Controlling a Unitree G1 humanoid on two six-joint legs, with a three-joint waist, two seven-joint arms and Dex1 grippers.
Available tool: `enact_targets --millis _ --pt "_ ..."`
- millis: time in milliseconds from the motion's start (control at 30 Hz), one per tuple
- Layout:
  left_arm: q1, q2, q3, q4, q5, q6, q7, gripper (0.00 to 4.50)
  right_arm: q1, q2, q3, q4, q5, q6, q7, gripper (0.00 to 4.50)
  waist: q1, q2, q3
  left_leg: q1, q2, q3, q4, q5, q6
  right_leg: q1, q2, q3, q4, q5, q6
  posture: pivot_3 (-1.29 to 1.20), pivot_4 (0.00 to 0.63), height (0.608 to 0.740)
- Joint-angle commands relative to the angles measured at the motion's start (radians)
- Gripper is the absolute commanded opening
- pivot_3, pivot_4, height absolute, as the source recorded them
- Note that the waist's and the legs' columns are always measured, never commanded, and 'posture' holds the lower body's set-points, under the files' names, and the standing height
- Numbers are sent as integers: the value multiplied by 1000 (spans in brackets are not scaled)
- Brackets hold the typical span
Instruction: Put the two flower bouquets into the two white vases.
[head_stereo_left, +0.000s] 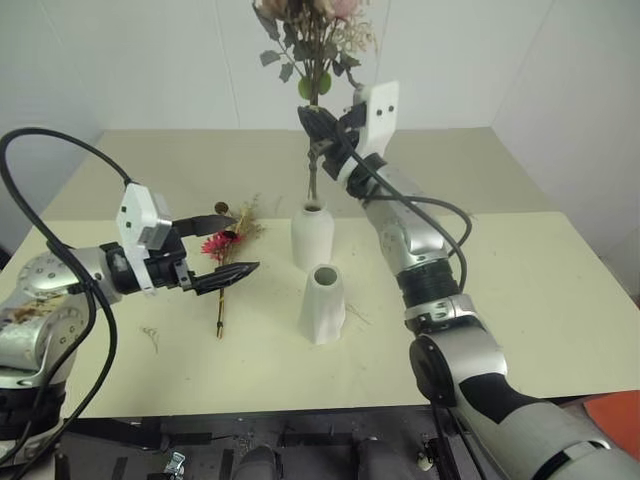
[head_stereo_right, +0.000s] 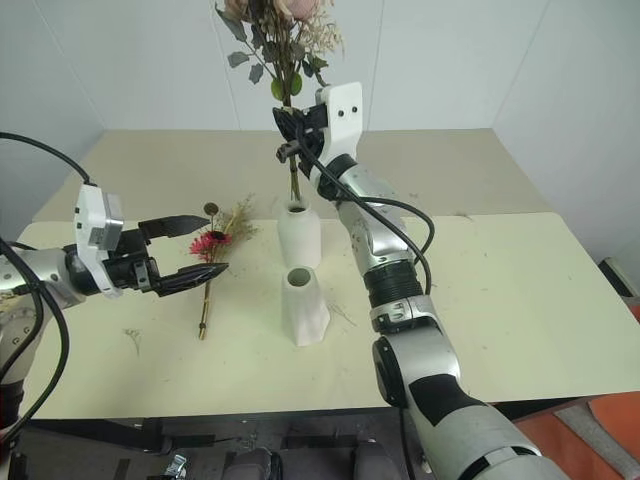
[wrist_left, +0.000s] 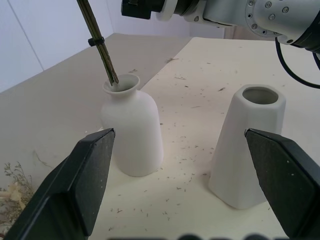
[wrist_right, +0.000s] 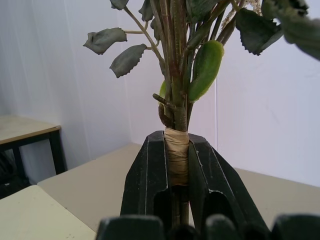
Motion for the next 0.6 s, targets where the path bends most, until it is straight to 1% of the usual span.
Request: enact_targets --millis 33,600 --pt "0 18 35 -38 -16 -1 2 4500 -3 4 -4 -40 9 -28 7 233 0 0 0 0 0 0 0 0 0 0 0 0 0 0 0 0 150 740" --pt "-2 26 34 -36 -15 -4 -6 4500 63 2 30 -63 -7 -6 21 233 0 0 0 0 0 0 0 0 0 0 0 0 0 0 0 0 150 740"
